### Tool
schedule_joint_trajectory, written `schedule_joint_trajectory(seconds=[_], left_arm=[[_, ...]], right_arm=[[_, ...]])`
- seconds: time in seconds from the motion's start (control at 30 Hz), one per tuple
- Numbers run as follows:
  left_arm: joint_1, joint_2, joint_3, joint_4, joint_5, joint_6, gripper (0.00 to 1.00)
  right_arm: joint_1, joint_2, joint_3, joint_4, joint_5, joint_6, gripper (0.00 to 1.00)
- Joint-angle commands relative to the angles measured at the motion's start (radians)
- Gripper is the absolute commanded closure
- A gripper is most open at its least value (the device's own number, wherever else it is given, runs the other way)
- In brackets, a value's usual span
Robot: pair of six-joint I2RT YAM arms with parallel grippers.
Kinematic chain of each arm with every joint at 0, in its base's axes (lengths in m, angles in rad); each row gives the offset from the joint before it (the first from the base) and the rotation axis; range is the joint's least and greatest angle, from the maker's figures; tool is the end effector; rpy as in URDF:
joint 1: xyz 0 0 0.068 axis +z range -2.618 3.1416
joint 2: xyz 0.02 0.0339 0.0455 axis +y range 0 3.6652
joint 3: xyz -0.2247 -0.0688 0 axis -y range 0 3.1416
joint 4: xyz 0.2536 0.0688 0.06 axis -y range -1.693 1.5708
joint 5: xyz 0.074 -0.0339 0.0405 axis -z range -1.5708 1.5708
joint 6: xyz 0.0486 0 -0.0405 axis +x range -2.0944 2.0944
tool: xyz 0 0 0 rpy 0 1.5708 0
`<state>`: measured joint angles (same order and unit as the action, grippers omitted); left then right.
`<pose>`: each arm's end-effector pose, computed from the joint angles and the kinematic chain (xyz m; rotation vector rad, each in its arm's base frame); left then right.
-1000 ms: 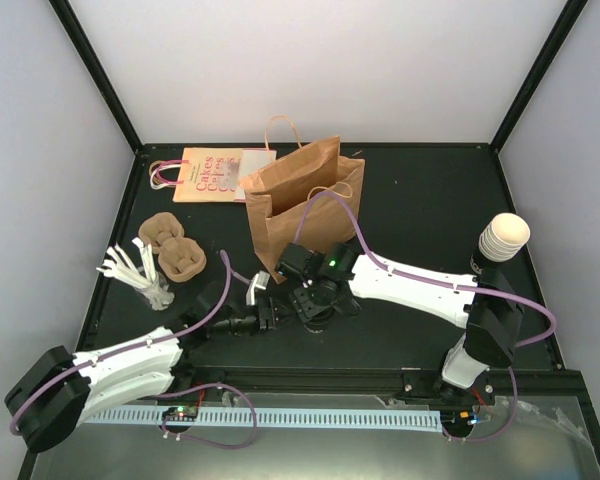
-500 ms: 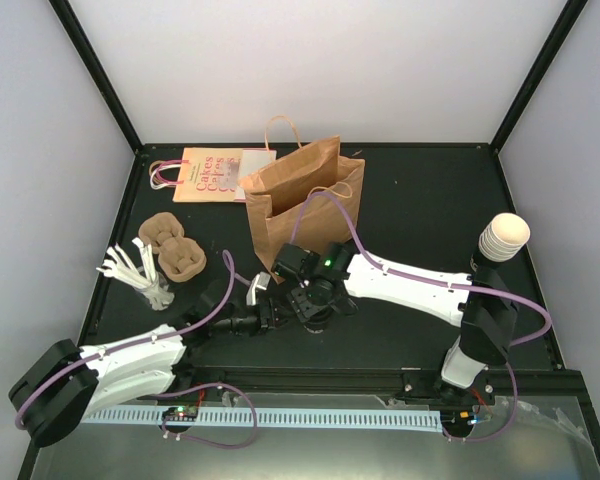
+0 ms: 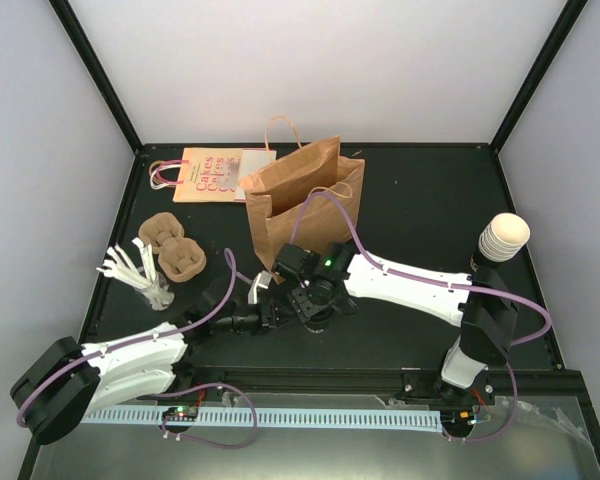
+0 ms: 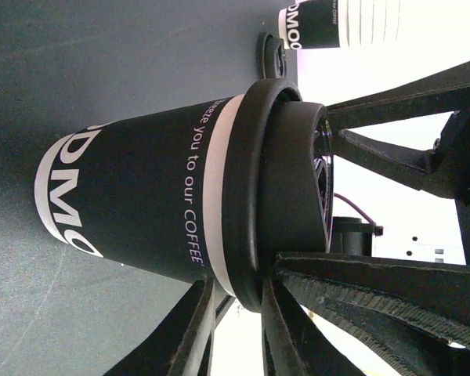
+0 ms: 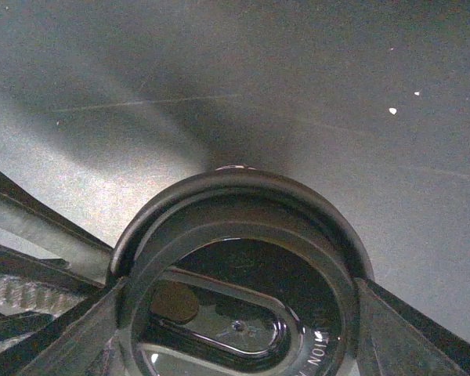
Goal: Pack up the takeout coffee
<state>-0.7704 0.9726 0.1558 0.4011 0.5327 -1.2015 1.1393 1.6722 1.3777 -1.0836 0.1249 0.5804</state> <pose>0.1384 -0.1687 0.1086 -0.0957 2.4151 -1.6515 0.1419 0.2938 0.2009 -0.7885 2.8117 0.0947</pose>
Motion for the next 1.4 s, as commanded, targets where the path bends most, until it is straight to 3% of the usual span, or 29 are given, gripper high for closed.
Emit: schedule_joint_trajectory(seconds=[0.0, 0.43, 0.97, 1.37], left_arm=[[0.005, 0.070, 0.003, -0.189, -0.090, -0.003, 0.82], [-0.034, 0.104, 0.046, -0.225, -0.108, -0.004, 0.85], [-0.024, -0.177, 0.113, -0.395, -0.148, 0.049, 0.67], [0.029, -0.324, 0.128, -0.533, -0.217, 0.105, 0.64]], right_arm=[[0.017, 0.044, -0.075, 0.056, -0.044, -0.020, 0.26], [0.014, -0.026, -0.207, 0.158, -0.099, 0.008, 0.29], [-0.014, -0.091, -0.287, 0.204, -0.137, -0.002, 0.31], [-0.012, -0.079, -0.349, 0.262, -0.210, -0.020, 0.31]])
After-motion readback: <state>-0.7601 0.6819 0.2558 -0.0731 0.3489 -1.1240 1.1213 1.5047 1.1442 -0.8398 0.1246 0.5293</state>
